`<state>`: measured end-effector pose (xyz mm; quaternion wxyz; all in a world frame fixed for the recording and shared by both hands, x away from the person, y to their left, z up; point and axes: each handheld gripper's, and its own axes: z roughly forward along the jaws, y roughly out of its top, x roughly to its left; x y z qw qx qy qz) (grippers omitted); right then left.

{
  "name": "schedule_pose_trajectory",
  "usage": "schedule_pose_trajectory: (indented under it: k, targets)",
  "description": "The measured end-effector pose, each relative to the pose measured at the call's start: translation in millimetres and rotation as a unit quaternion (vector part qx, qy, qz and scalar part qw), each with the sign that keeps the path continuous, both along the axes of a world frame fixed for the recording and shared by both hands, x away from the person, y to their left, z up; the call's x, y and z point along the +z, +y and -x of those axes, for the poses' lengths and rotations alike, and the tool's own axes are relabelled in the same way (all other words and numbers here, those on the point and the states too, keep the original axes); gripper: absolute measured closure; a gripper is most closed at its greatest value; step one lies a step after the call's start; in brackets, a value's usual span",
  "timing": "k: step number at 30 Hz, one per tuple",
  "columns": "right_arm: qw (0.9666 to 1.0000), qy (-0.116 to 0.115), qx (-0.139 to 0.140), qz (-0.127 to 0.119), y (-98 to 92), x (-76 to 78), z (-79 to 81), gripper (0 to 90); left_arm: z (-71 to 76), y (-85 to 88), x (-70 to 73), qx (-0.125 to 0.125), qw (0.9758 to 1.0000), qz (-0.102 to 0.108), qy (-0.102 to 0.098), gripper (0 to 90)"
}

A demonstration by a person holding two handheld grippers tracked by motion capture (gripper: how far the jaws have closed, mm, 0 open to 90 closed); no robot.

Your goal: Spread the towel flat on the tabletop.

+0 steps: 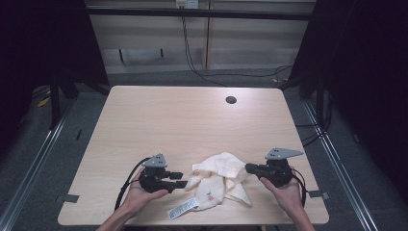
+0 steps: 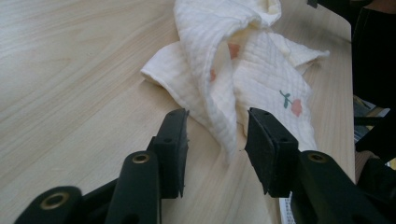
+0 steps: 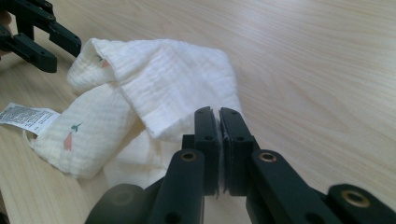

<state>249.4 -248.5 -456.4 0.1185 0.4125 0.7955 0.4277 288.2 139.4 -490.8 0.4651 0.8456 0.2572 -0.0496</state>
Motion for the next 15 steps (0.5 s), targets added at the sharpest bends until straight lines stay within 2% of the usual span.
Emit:
schedule_pose_trajectory:
  k: [1, 6, 8, 10, 12, 15]
  targets:
    - [1.0000, 0.000, -0.002, 0.001, -0.5, 0.3, 0.2, 86.3, -0.9, -1.5, -0.5, 0.001, 0.9999, 0.008, 0.008, 55.6]
    - [1.0000, 0.002, -0.004, -0.006, -2.1, -0.5, -0.1, 86.2, 0.4, -6.6, -6.0, 0.005, 0.9999, -0.005, 0.012, 53.4]
    - [1.0000, 0.002, -0.002, -0.004, -1.5, 0.4, 0.5, 86.1, 0.0, -7.9, -10.8, 0.002, 0.9998, -0.005, 0.021, 53.4]
    - [1.0000, 0.002, -0.001, -0.004, -1.3, 0.4, 0.6, 86.2, 1.0, -9.1, -12.4, 0.000, 0.9998, -0.013, 0.012, 56.6]
    - [1.0000, 0.002, -0.003, -0.005, -1.1, 0.2, 0.7, 86.1, 0.9, -9.3, -13.7, -0.007, 0.9998, -0.006, 0.019, 60.2]
    - [1.0000, 0.004, -0.002, -0.003, -0.4, -0.7, 0.6, 86.1, 1.9, -10.6, -18.1, -0.012, 0.9996, -0.009, 0.024, 64.5]
